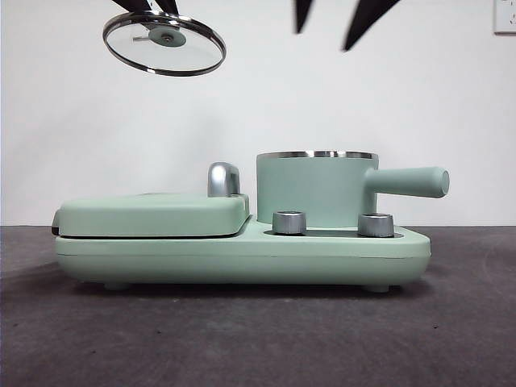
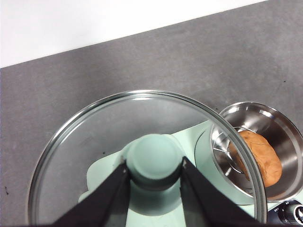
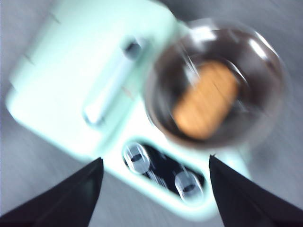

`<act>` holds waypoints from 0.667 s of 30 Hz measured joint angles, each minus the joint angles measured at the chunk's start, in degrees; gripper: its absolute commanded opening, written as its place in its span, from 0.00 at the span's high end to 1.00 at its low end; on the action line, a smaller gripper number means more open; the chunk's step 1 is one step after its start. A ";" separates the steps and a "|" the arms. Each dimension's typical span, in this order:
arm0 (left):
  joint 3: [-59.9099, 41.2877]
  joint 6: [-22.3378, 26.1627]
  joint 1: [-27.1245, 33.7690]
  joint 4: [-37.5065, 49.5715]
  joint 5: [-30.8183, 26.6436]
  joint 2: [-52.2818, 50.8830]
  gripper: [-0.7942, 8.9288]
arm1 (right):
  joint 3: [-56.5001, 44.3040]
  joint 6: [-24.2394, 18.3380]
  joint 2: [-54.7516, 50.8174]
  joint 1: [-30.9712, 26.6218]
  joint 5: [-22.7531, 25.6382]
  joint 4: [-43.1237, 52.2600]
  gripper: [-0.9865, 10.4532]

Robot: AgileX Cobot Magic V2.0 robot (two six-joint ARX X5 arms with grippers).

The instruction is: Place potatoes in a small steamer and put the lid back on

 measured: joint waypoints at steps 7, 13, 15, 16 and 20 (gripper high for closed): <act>0.00 -0.07 -0.07 0.00 0.00 0.00 0.90 | -26.03 0.00 -20.20 -0.15 1.88 3.28 0.61; 0.00 -0.11 -1.27 0.02 -0.02 0.00 0.90 | -48.85 1.79 -40.85 -0.09 -3.13 16.28 0.61; 0.00 -0.13 -2.14 0.02 -0.02 0.00 0.90 | -55.52 2.99 -46.99 -0.09 -4.81 18.86 0.61; 0.00 -0.15 -2.62 0.02 -0.02 0.00 0.90 | -58.31 3.63 -49.68 -0.09 -5.16 19.98 0.61; 0.00 -0.15 -5.25 0.96 -0.02 0.00 0.90 | -67.17 5.97 -61.35 -0.09 -5.16 20.98 0.61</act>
